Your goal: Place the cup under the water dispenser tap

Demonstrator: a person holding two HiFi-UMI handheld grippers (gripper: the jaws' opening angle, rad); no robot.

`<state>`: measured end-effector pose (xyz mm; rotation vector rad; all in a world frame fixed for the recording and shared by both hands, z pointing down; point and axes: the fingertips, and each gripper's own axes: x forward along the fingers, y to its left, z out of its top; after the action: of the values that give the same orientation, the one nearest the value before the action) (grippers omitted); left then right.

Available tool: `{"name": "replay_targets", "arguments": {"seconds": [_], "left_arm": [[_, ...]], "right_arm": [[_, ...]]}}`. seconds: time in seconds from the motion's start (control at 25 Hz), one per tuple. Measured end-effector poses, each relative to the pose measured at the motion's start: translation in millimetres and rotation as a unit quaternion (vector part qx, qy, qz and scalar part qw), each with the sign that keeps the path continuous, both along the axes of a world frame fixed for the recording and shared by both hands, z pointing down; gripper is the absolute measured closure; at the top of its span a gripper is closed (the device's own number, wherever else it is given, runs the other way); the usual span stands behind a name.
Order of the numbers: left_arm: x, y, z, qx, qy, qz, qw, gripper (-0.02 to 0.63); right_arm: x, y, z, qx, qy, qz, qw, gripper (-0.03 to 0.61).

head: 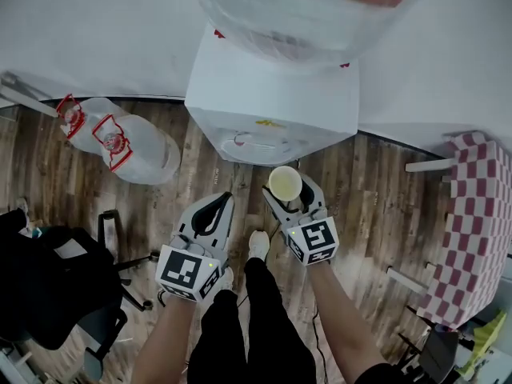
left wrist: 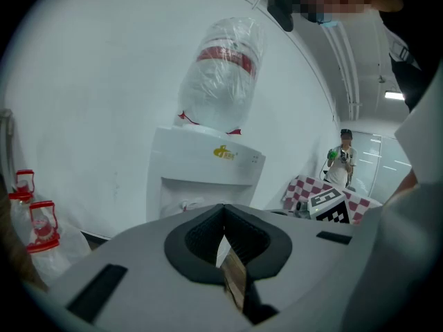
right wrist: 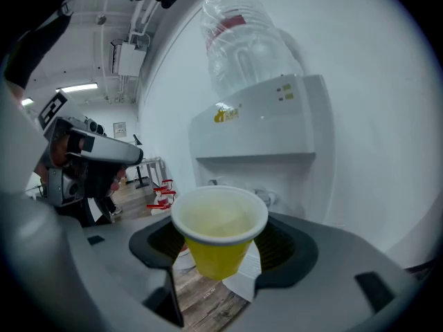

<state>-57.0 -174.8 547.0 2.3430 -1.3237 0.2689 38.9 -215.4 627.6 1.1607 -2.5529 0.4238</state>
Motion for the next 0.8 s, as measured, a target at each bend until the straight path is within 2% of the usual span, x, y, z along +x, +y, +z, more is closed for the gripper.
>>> {"name": "replay_targets", "arguments": {"seconds": [0.36,0.8], "left_arm": [[7.3,-11.6,58.1,0.002,-0.008,0.007,0.9999,0.604],[10.1,-16.2,101.9,0.002,-0.011,0.013,0.9999,0.604]], "right_arm": [[7.1,-23.4,67.1,0.002,0.009,0.006,1.0,0.276],[13.4,-62.7,128.9,0.008,0.024,0.022,0.999,0.276]]}}
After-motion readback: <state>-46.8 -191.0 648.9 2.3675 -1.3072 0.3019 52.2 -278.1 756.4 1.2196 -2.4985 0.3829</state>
